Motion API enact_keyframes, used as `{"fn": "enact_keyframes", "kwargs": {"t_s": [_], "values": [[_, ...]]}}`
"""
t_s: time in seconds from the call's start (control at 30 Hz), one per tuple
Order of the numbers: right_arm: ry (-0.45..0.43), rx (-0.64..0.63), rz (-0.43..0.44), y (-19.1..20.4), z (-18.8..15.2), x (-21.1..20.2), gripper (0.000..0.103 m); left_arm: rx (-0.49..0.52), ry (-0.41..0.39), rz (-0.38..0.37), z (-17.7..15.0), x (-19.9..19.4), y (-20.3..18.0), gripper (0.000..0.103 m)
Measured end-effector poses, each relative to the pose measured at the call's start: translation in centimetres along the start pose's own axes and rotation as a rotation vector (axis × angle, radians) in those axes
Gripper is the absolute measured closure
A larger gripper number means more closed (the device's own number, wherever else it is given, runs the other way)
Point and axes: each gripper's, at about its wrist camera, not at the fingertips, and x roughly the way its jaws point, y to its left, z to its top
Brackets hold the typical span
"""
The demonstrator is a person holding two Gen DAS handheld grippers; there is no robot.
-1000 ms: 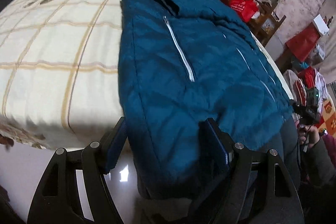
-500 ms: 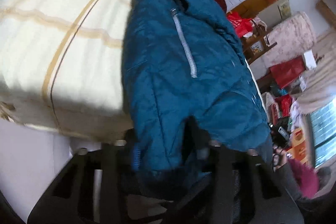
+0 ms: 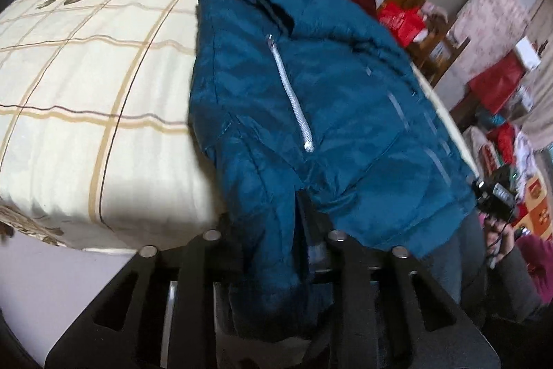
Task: Fold large clothes
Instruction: 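Grasp the jacket hem with both tools and lift it toward the collar, then carry the held hem over the jacket body with both tools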
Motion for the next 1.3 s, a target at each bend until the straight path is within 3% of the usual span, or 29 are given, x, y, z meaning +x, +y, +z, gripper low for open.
{"fn": "enact_keyframes", "kwargs": {"t_s": [0.27,0.37,0.43,0.53,0.63,0.87,1.3], "values": [[-0.048,0.007,0.028,-0.1,0.0,-0.1,0.062,-0.050,-0.015,-0.035,0.0,0.1,0.7,0.071],[-0.042,0.049,0.028,-0.4,0.1,-0.4,0.062,-0.071,-0.011,-0.051,-0.2,0.1,0.8,0.089],[-0.013,-0.007,-0.027,0.6,0.2,-0.2,0.065,-0.057,-0.034,-0.040,-0.4,-0.6,0.3,0.093],[0.014,-0.139,-0.146,2.5,-0.2,-0.1,0.078,-0.044,-0.082,-0.046,0.1,-2.1,-0.4,0.095],[-0.046,-0.181,-0.129,4.0,-0.2,-1.5,0.089,-0.073,-0.140,-0.091,0.9,-4.0,-0.1,0.096],[-0.157,-0.255,-0.023,8.6,-0.3,-6.0,0.091,-0.102,-0.260,-0.151,1.2,-9.4,0.0,0.096],[-0.242,-0.409,-0.011,15.6,-4.0,-13.1,0.091,-0.096,-0.381,-0.173,-3.1,-18.0,-0.7,0.096]]}}
